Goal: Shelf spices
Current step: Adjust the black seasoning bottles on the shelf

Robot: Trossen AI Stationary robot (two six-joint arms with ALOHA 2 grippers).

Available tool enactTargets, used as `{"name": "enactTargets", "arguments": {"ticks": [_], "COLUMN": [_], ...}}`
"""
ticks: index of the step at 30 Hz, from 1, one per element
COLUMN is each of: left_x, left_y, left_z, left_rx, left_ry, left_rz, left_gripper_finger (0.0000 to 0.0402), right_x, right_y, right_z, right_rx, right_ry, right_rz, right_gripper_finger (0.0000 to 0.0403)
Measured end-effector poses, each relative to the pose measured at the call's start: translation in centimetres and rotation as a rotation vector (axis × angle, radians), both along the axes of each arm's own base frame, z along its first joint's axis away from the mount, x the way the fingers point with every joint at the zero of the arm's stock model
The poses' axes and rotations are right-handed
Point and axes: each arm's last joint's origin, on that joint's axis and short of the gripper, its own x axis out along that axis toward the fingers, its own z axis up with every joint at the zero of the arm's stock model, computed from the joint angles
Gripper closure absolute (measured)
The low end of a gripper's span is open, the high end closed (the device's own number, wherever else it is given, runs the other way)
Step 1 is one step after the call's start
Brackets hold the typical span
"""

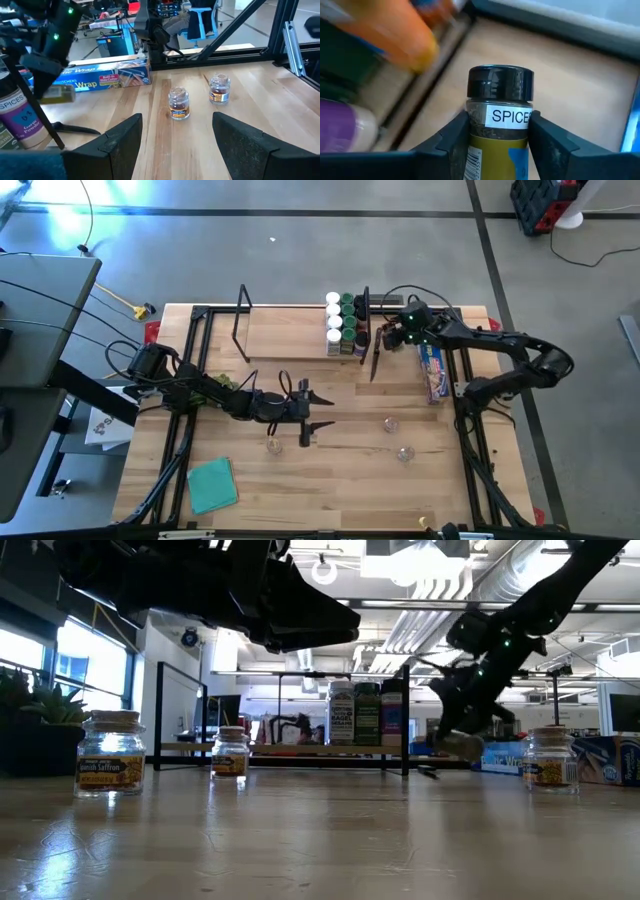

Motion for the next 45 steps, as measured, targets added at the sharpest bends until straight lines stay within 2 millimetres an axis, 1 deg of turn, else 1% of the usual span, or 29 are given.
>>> {"name": "enactTargets", "arguments": {"ticks": [2,4,8,12,15,19,22,26,29,32,37,39,42,45], "left_x": [0.0,0.0,0.0,0.0,0.0,0.1,0.1,0.4,0.5,0.1,-1.7,-2.5,-3.6,-4.3], "left_y": [0.0,0.0,0.0,0.0,0.2,0.5,0.6,0.6,0.6,0.7,1.4,1.6,1.9,2.0], "left_z": [0.0,0.0,0.0,0.0,0.0,0.0,0.1,0.5,1.2,2.3,4.6,5.7,7.1,7.9], "left_rx": [0.001,0.001,0.001,0.002,0.005,0.005,0.004,0.001,-0.003,0.003,0.024,0.032,0.034,0.052], "left_ry": [0.000,0.000,0.000,-0.001,-0.001,-0.005,-0.008,-0.025,-0.043,-0.047,0.014,0.022,0.014,-0.007], "left_rz": [0.004,0.005,0.007,0.012,0.031,0.043,0.049,0.054,0.054,0.058,0.152,0.193,0.202,0.195], "left_gripper_finger": [0.0163,0.0163,0.0163,0.0163,0.0163,0.0163,0.0163,0.0163,0.0163,0.0163,0.0163,0.0163,0.0163,0.0163], "right_x": [0.5,0.7,0.4,-0.5,-0.9,-1.1,-1.0,-1.0,-1.0,-1.0,-1.1,-1.1,-1.2,-1.4], "right_y": [0.3,0.8,2.3,3.6,4.2,4.6,4.7,4.7,4.5,4.5,4.9,5.6,7.0,8.8], "right_z": [0.7,0.9,0.2,-0.6,-0.8,-1.3,-1.2,-1.0,-0.7,-0.3,0.5,1.3,3.0,4.6], "right_rx": [-0.099,-0.184,-0.349,-0.481,-0.548,-0.557,-0.572,-0.622,-0.654,-0.688,-0.698,-0.701,-0.749,-0.793], "right_ry": [-0.020,-0.052,-0.172,-0.302,-0.364,-0.355,-0.363,-0.345,-0.359,-0.387,-0.414,-0.456,-0.535,-0.613], "right_rz": [0.026,0.049,0.102,0.126,0.167,0.261,0.317,0.345,0.338,0.330,0.333,0.345,0.375,0.392], "right_gripper_finger": [0.0235,0.0237,0.0245,0.0248,0.0248,0.0249,0.0249,0.0249,0.0249,0.0249,0.0249,0.0249,0.0250,0.0250]}}
